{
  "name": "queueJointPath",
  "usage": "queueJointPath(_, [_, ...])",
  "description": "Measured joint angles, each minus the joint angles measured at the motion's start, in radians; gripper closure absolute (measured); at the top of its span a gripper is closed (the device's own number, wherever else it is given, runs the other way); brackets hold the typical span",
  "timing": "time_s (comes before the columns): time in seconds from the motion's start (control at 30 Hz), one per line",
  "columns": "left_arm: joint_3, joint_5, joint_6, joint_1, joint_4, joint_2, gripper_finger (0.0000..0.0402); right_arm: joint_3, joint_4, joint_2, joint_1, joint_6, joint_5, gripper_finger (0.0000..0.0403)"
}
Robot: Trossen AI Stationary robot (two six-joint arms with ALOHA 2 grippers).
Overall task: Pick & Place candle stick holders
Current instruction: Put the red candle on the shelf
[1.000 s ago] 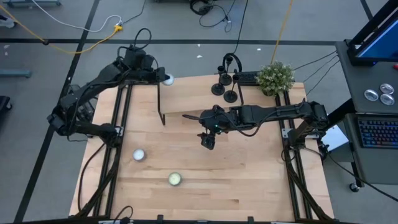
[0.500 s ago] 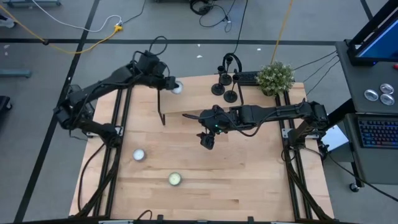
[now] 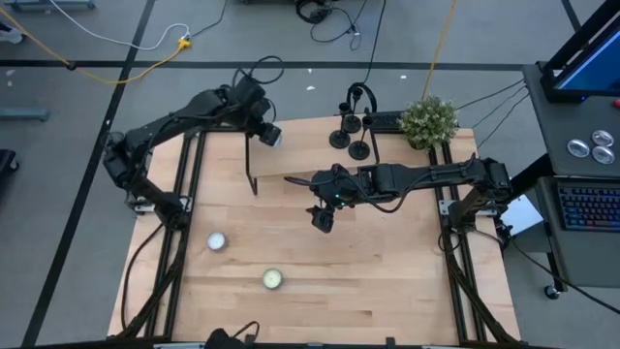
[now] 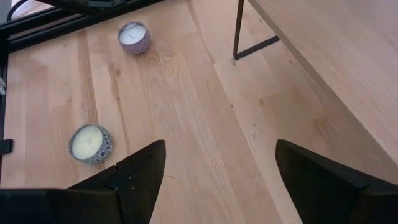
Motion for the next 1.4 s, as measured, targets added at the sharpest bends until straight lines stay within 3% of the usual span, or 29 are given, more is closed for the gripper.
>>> queueJointPath(0.27, [0.121, -0.094, 0.093, 0.0, -0.128, 0.104, 0.0242, 0.0, 0.0, 0.0, 0.0, 0.003, 0.0, 0.011])
queueJointPath(0.47, [0.123, -0.092, 0.108, 0.008, -0.143, 0.13, 0.0255, 0.0, 0.0, 0.0, 0.0, 0.003, 0.0, 0.011])
queueJointPath(0.73, [0.124, -0.092, 0.108, 0.049, -0.159, 0.129, 0.0223, 0.0, 0.0, 0.0, 0.0, 0.003, 0.0, 0.011])
queueJointPath(1.4, [0.124, -0.093, 0.141, 0.085, -0.16, 0.129, 0.0219, 0.0, 0.0, 0.0, 0.0, 0.014, 0.0, 0.011])
